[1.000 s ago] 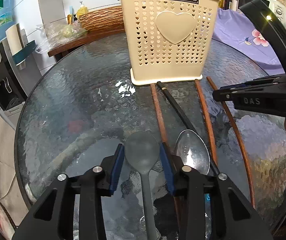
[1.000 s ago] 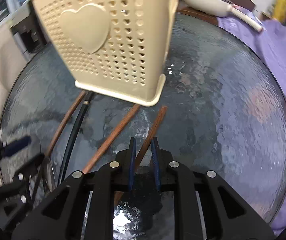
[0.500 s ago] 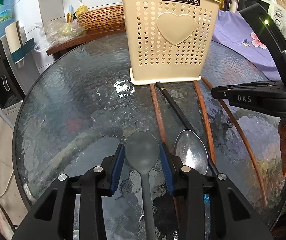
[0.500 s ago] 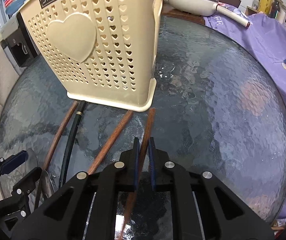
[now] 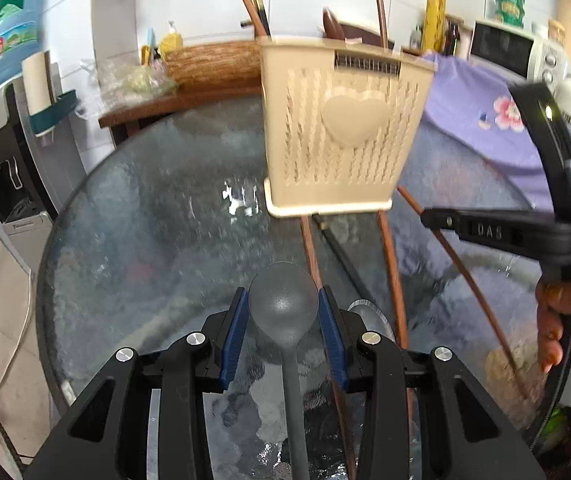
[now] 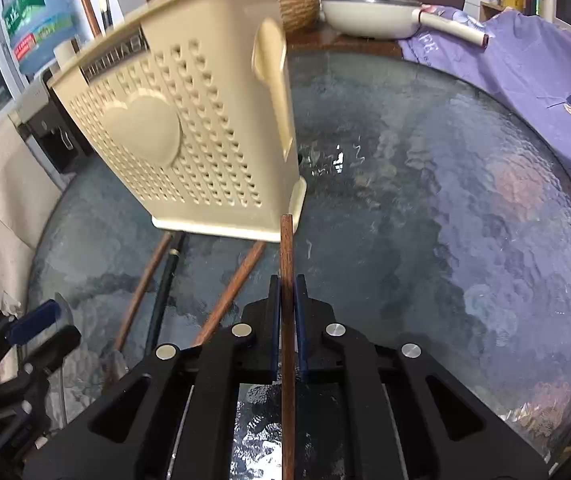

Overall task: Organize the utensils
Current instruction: 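Lift the ladle with left tool while right tool lifts its chopstick toward the basket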

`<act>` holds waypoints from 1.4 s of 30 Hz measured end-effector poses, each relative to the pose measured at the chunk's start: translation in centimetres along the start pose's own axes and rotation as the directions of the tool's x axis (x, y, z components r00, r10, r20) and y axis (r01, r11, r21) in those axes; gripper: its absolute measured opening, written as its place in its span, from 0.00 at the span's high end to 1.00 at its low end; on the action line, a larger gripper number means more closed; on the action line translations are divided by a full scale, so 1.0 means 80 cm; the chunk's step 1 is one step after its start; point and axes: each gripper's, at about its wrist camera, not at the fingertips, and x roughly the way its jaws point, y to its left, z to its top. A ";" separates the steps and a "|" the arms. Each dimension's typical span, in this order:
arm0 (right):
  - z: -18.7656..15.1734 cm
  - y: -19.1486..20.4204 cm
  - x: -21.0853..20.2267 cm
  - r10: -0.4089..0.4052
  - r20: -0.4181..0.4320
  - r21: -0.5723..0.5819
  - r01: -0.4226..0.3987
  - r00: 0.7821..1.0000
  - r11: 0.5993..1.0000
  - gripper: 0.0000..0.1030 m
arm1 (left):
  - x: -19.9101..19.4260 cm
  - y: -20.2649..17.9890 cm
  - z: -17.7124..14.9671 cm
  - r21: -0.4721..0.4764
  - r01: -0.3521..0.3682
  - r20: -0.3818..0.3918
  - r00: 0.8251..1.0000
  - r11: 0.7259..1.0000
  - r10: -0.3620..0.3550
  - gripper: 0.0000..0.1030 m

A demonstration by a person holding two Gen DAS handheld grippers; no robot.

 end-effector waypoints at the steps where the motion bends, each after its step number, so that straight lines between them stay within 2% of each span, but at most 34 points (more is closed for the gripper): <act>1: 0.001 -0.002 -0.007 0.019 0.019 0.009 -0.019 1.000 1.000 0.93 | -0.005 0.001 0.002 -0.002 0.001 0.015 1.000 1.000 -0.001 0.66; 7: 0.009 -0.005 -0.056 0.087 0.149 0.005 -0.089 0.985 0.996 0.93 | -0.035 0.000 0.018 -0.025 0.019 0.119 0.993 1.000 -0.015 0.66; 12: 0.007 0.000 -0.096 0.132 0.229 -0.029 -0.129 0.964 0.991 0.93 | -0.047 0.000 0.023 -0.032 0.029 0.153 0.988 0.999 -0.024 0.66; 21: -0.007 0.006 -0.154 0.206 0.300 -0.081 -0.191 0.931 0.978 0.93 | -0.065 -0.004 0.026 -0.024 0.057 0.187 0.981 0.998 -0.051 0.66; 32: -0.006 0.007 -0.185 0.234 0.337 -0.100 -0.212 0.912 0.972 0.93 | -0.078 -0.003 0.035 -0.040 0.074 0.215 0.975 0.996 -0.063 0.66; 42: -0.001 0.016 -0.210 0.246 0.399 -0.123 -0.215 0.883 0.969 0.93 | -0.090 0.000 0.049 -0.054 0.106 0.242 0.966 0.993 -0.090 0.66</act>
